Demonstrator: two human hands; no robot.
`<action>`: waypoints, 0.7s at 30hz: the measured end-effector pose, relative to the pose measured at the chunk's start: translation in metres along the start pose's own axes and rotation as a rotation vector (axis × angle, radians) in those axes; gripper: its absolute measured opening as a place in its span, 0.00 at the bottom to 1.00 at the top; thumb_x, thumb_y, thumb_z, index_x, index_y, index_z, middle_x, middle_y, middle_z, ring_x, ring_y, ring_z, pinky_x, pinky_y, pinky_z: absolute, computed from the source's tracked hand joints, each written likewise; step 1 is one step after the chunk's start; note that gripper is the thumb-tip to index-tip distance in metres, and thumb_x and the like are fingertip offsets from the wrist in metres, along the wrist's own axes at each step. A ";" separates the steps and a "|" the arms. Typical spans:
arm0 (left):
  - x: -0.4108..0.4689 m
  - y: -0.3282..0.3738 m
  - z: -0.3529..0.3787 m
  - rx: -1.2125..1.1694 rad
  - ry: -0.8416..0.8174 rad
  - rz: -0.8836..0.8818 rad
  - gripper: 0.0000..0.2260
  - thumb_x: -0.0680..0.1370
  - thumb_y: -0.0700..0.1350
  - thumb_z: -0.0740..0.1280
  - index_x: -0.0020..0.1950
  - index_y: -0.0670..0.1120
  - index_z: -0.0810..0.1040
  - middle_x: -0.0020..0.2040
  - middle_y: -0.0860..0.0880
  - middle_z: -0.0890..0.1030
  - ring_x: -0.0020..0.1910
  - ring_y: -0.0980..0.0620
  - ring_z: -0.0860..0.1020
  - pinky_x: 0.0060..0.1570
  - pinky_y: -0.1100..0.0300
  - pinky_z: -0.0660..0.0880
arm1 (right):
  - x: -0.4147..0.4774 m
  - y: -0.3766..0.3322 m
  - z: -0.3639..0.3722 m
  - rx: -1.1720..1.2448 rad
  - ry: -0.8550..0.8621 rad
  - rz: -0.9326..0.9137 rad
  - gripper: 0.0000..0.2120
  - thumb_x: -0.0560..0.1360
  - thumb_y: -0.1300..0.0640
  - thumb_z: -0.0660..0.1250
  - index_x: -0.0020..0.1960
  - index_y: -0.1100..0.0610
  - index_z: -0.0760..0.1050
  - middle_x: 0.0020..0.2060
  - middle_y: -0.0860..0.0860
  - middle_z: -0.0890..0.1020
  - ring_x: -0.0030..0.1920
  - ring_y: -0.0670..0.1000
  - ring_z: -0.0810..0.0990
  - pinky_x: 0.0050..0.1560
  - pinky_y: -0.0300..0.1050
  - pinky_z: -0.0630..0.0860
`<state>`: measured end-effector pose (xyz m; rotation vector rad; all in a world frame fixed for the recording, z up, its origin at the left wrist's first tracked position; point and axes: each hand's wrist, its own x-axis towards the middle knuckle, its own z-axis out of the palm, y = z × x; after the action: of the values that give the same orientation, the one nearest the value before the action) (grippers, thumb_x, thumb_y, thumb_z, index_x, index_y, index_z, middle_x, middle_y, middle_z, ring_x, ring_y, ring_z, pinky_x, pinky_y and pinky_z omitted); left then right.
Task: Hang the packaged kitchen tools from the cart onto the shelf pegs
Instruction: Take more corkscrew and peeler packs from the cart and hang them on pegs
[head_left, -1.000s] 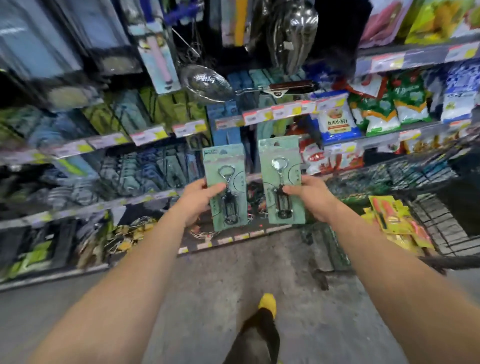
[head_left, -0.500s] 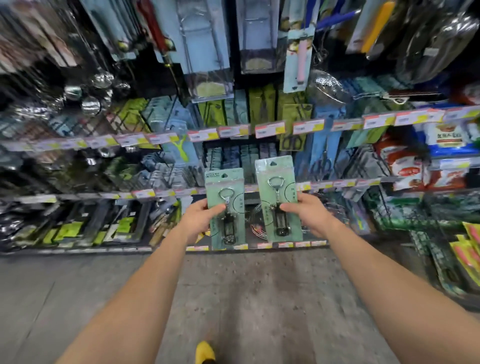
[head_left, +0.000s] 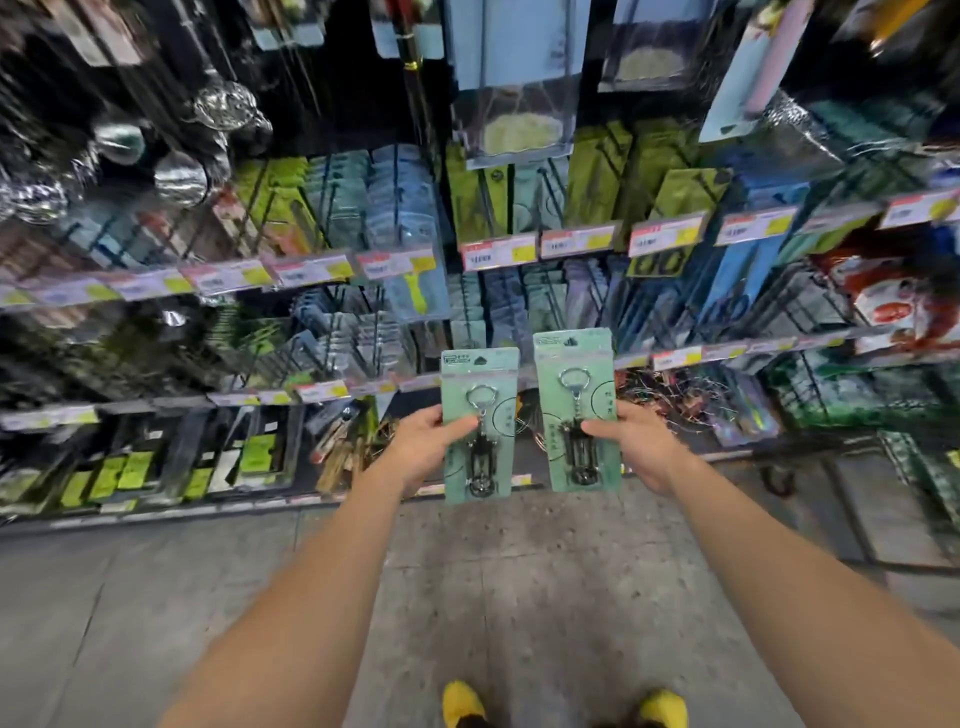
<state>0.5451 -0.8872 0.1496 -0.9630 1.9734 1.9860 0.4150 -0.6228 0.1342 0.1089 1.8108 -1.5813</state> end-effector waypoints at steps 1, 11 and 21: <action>0.007 -0.005 0.002 -0.006 -0.011 -0.017 0.09 0.78 0.45 0.74 0.59 0.49 0.83 0.54 0.50 0.87 0.48 0.56 0.86 0.49 0.61 0.82 | 0.007 0.006 -0.004 -0.002 -0.004 0.005 0.11 0.76 0.65 0.72 0.57 0.59 0.81 0.52 0.55 0.87 0.53 0.56 0.86 0.52 0.50 0.81; 0.084 -0.069 0.064 0.002 0.027 -0.043 0.17 0.76 0.49 0.76 0.65 0.50 0.82 0.55 0.56 0.87 0.52 0.59 0.85 0.47 0.64 0.79 | 0.095 0.068 -0.071 -0.047 -0.094 -0.017 0.14 0.77 0.65 0.71 0.61 0.60 0.81 0.55 0.55 0.86 0.57 0.56 0.85 0.54 0.51 0.80; 0.241 -0.190 0.108 0.010 0.073 0.141 0.15 0.76 0.52 0.76 0.61 0.50 0.84 0.56 0.55 0.87 0.57 0.55 0.84 0.59 0.53 0.78 | 0.247 0.183 -0.093 -0.100 -0.140 -0.184 0.11 0.77 0.66 0.70 0.56 0.54 0.82 0.52 0.50 0.87 0.51 0.46 0.87 0.46 0.36 0.80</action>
<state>0.4295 -0.8400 -0.1503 -0.9313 2.1439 2.0374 0.2818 -0.5897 -0.1565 -0.2156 1.8275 -1.5766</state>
